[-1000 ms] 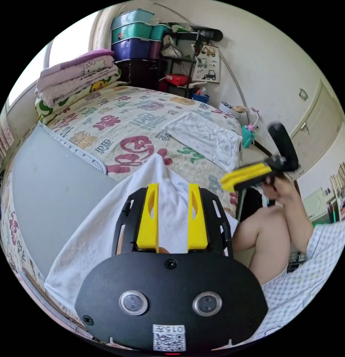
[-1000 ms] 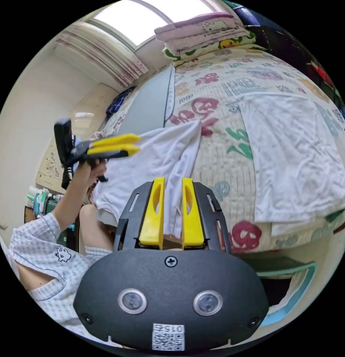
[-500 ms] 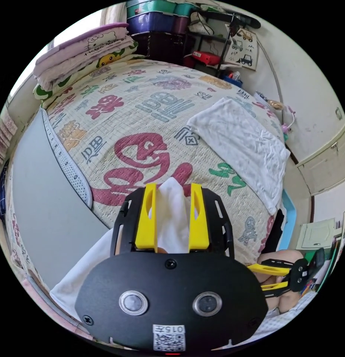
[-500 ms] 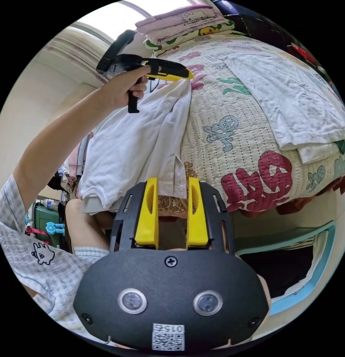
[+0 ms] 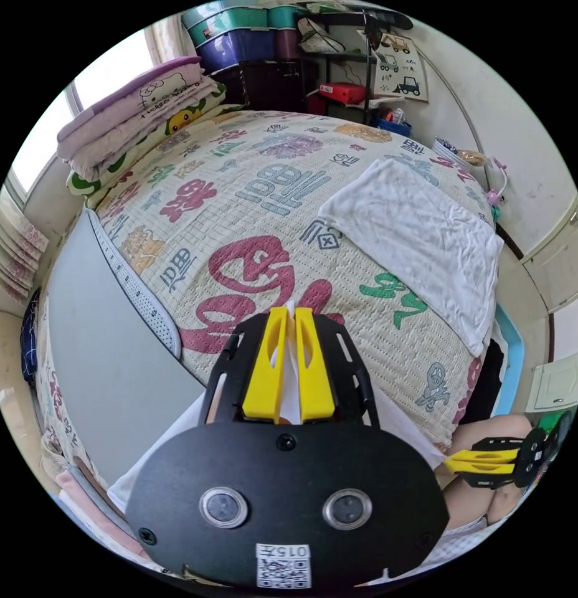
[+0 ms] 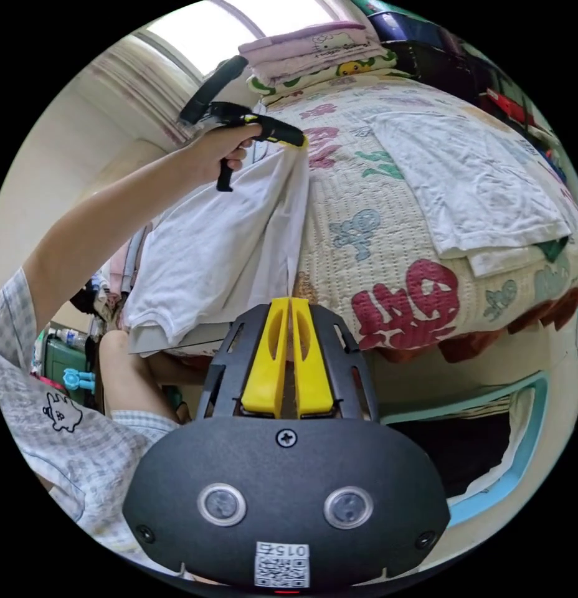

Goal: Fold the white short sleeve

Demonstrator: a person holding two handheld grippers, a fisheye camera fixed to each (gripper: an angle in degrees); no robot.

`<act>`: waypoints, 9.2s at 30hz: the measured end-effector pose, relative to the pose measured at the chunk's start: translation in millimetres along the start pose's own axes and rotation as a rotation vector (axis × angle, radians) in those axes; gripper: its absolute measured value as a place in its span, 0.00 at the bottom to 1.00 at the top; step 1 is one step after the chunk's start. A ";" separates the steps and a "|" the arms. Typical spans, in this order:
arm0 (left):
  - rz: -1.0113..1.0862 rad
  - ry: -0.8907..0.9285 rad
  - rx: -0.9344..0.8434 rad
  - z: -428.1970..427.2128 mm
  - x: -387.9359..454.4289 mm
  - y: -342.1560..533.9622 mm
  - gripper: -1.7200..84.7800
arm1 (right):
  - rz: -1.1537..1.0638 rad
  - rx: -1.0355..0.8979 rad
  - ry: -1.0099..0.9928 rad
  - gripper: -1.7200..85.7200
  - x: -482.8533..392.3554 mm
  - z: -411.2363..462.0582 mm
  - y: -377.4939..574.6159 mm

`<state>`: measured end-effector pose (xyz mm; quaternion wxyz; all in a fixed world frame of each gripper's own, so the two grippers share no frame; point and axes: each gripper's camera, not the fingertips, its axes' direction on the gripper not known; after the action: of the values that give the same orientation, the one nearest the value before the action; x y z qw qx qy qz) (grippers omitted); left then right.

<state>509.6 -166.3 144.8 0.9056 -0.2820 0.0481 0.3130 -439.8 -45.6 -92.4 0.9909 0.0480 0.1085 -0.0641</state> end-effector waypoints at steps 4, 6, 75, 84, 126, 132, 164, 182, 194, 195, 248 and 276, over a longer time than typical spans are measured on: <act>-0.036 0.081 0.083 -21.8 -14.2 11.5 0.03 | 0.085 0.142 0.038 0.01 28.4 -46.7 27.9; -0.063 0.168 0.155 -35.3 -21.7 17.7 0.03 | 0.100 0.181 0.086 0.01 35.5 -64.1 39.8; -0.566 0.109 0.310 55.9 -318.8 518.3 0.03 | -0.807 -0.199 -0.089 0.04 -300.0 379.3 490.2; -0.568 0.021 0.215 84.7 -323.1 499.0 0.05 | -0.721 -0.312 -0.166 0.04 -283.0 412.9 474.1; 0.331 0.604 -0.171 82.6 -232.5 508.9 0.10 | -0.567 -0.245 0.063 0.02 -95.2 289.4 291.2; 0.144 0.455 0.068 59.7 -269.4 494.7 0.10 | -0.430 -0.070 -0.207 0.02 -57.9 237.6 193.4; -0.790 0.348 0.336 170.8 -404.8 512.7 0.07 | -0.093 -0.039 -0.200 0.11 -16.1 346.5 -185.7; -0.700 0.399 0.293 172.5 -427.0 552.8 0.15 | -0.076 0.003 -0.210 0.13 -39.8 331.1 -218.1; -0.540 0.432 0.277 182.1 -404.6 569.9 0.15 | -0.101 -0.090 -0.222 0.13 -86.2 348.9 -207.2; -0.536 0.416 0.271 182.2 -402.7 571.3 0.15 | -0.103 -0.089 -0.219 0.13 -88.6 348.2 -205.6; -0.265 -0.205 1.157 -312.7 -25.1 1178.2 0.03 | -0.975 0.442 -0.807 0.03 -533.4 38.1 334.0; -1.014 -0.441 0.547 -234.1 -408.2 1060.4 0.14 | -0.713 0.046 -0.195 0.07 -898.5 585.2 -7.7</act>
<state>-425.8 170.7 -453.0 0.9698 0.0442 -0.2018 -0.1293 -1188.6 -12.2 674.4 0.9107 0.0233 0.0218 -0.4119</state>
